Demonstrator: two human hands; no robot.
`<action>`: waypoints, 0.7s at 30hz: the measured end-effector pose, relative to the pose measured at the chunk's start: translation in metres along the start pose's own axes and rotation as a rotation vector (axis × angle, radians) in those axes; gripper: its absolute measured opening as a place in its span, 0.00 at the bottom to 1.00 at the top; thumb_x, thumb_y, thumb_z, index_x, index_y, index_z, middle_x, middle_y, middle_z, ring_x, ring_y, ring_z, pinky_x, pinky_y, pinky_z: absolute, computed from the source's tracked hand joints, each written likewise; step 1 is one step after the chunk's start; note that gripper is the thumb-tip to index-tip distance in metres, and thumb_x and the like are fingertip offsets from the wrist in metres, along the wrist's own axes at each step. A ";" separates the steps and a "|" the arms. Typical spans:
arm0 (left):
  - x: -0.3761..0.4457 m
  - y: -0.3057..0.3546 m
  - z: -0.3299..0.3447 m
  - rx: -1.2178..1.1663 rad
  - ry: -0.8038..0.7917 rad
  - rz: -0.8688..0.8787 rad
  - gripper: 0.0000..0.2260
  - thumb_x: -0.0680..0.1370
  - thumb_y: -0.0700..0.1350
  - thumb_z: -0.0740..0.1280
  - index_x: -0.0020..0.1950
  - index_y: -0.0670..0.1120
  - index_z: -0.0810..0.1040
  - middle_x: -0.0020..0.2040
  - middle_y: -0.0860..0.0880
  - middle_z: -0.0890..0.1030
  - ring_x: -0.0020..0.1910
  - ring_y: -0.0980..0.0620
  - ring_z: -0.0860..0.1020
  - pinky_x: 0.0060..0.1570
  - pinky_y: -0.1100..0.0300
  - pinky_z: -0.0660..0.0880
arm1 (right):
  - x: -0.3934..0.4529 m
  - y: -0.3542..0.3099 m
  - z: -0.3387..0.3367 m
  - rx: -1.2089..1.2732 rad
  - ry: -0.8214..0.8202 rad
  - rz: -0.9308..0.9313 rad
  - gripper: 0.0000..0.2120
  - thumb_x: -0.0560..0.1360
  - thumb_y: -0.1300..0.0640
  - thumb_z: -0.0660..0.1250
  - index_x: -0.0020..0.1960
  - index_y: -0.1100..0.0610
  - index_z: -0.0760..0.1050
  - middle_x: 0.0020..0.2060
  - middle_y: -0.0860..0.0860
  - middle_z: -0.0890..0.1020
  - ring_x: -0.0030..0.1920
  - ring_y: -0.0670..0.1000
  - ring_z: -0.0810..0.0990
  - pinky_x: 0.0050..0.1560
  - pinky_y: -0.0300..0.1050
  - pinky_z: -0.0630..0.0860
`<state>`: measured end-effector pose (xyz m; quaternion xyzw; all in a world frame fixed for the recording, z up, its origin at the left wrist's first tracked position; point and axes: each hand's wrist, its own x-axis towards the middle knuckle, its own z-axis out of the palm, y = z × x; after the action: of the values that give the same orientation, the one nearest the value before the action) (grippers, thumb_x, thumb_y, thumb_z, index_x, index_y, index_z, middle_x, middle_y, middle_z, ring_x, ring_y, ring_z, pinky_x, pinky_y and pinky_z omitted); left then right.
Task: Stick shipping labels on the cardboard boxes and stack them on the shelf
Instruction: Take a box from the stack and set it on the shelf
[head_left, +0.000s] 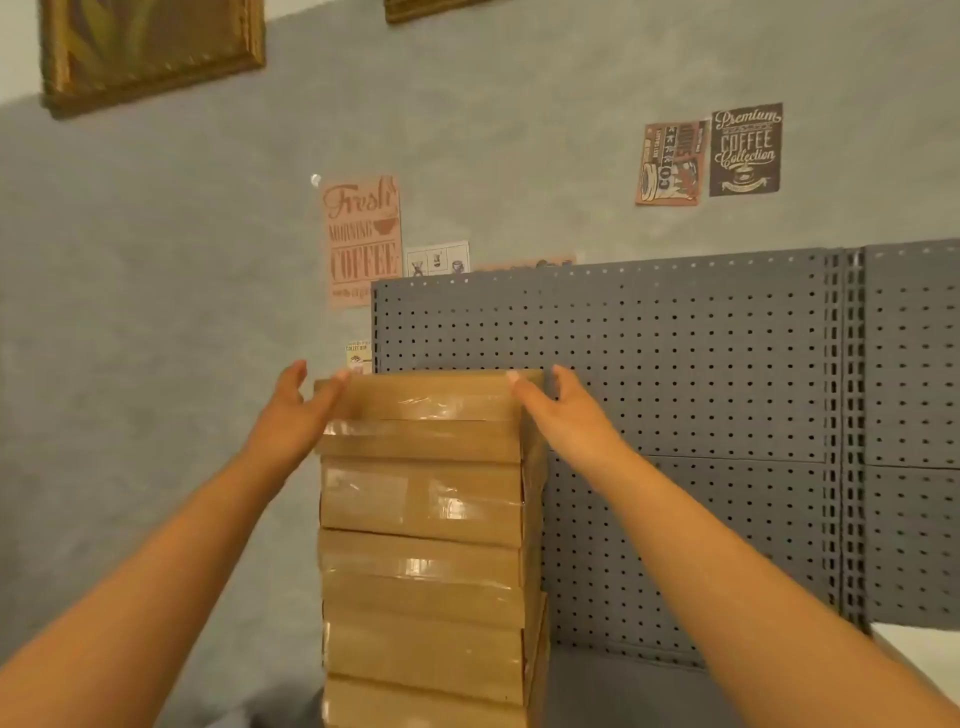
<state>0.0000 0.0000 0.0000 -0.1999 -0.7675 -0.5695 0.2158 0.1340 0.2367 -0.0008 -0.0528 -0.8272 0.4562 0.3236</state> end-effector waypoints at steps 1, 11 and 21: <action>0.006 -0.002 0.001 -0.039 -0.015 -0.045 0.36 0.76 0.65 0.60 0.78 0.49 0.54 0.77 0.48 0.59 0.74 0.44 0.62 0.69 0.45 0.62 | 0.003 -0.003 0.007 0.017 0.032 0.022 0.43 0.72 0.31 0.58 0.78 0.51 0.48 0.77 0.52 0.55 0.75 0.55 0.57 0.72 0.56 0.61; 0.029 -0.021 0.018 -0.244 -0.104 -0.208 0.29 0.78 0.63 0.56 0.72 0.44 0.66 0.71 0.44 0.68 0.68 0.43 0.68 0.65 0.47 0.66 | 0.017 0.003 0.033 0.118 0.046 0.162 0.38 0.71 0.30 0.59 0.73 0.51 0.62 0.68 0.49 0.70 0.66 0.53 0.71 0.59 0.48 0.70; -0.010 0.023 0.025 -0.492 0.045 -0.006 0.21 0.77 0.58 0.63 0.64 0.47 0.65 0.58 0.49 0.70 0.56 0.50 0.70 0.51 0.55 0.66 | -0.019 -0.005 -0.018 0.306 0.122 0.062 0.23 0.76 0.48 0.63 0.68 0.47 0.60 0.55 0.44 0.72 0.54 0.47 0.73 0.51 0.47 0.73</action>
<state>0.0180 0.0298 0.0059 -0.2316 -0.6014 -0.7440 0.1761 0.1602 0.2393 0.0007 -0.0559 -0.7248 0.5828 0.3632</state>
